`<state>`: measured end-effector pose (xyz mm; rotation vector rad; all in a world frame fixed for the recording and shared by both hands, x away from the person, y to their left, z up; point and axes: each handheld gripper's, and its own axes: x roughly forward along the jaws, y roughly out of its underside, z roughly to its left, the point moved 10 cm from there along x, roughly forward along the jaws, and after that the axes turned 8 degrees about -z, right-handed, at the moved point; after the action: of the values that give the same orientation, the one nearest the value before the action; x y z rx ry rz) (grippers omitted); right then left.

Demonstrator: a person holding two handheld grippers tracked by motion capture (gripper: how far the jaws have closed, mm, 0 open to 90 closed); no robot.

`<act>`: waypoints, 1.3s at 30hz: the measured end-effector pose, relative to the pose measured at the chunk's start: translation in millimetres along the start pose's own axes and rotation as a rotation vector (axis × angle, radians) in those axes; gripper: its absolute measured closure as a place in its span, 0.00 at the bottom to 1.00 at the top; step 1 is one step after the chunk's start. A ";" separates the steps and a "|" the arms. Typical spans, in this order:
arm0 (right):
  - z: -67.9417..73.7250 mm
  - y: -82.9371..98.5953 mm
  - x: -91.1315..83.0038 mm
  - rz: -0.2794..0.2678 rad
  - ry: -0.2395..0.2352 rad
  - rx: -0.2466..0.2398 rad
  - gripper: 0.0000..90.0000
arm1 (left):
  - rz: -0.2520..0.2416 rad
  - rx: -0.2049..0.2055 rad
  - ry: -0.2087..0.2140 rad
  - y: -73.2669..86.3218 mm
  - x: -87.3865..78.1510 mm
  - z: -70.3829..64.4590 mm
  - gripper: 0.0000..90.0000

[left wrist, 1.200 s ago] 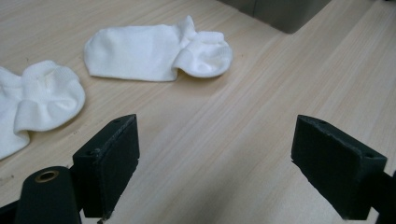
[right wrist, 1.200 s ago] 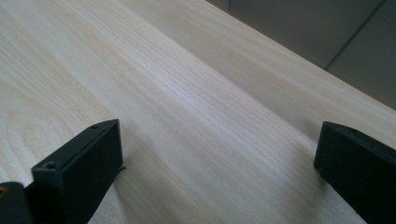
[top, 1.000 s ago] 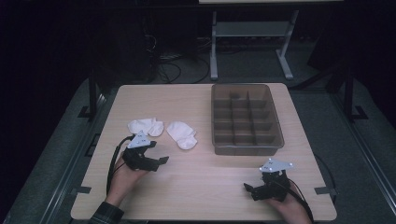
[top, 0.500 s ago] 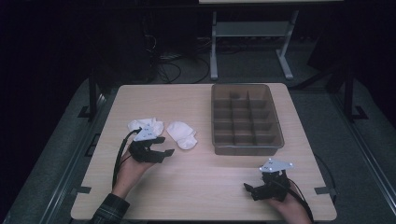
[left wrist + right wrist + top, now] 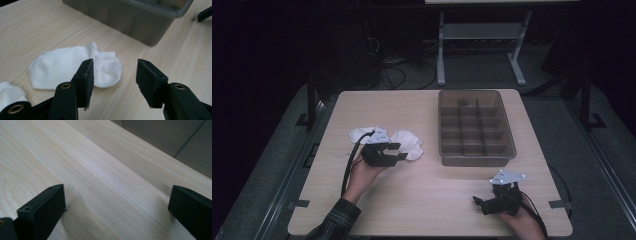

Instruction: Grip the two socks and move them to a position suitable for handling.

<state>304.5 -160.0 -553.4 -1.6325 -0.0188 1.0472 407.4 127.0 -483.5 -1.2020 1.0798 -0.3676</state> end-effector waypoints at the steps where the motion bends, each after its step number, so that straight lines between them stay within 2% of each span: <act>1: 0.0 0.0 0.0 0.000 0.000 0.000 0.01 | -0.001 -0.003 0.003 -0.5 1.8 -0.1 0.54; 4: -0.2 -0.2 0.2 -0.002 0.000 -0.003 0.01 | 0.017 0.010 0.005 0.5 7.8 0.5 0.55; 13: -1.3 -0.4 0.6 -0.002 0.001 -0.010 0.01 | 0.025 0.001 0.039 -3.6 26.6 -5.2 0.62; 29: -1.1 -0.3 0.6 0.000 0.001 -0.007 0.01 | 0.092 -0.004 0.052 15.0 50.5 -6.9 0.66; 35: -1.2 -0.6 1.0 -0.001 -0.001 -0.009 0.01 | 0.124 0.021 0.055 21.2 59.4 -9.0 0.68; 39: -1.2 -0.7 1.1 -0.001 -0.001 -0.008 0.01 | 0.134 0.017 0.049 24.4 63.0 -8.1 0.70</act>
<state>306.2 -160.1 -553.6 -1.6393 -0.0250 1.0483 424.2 85.3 -534.6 -1.1034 1.1908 -0.3030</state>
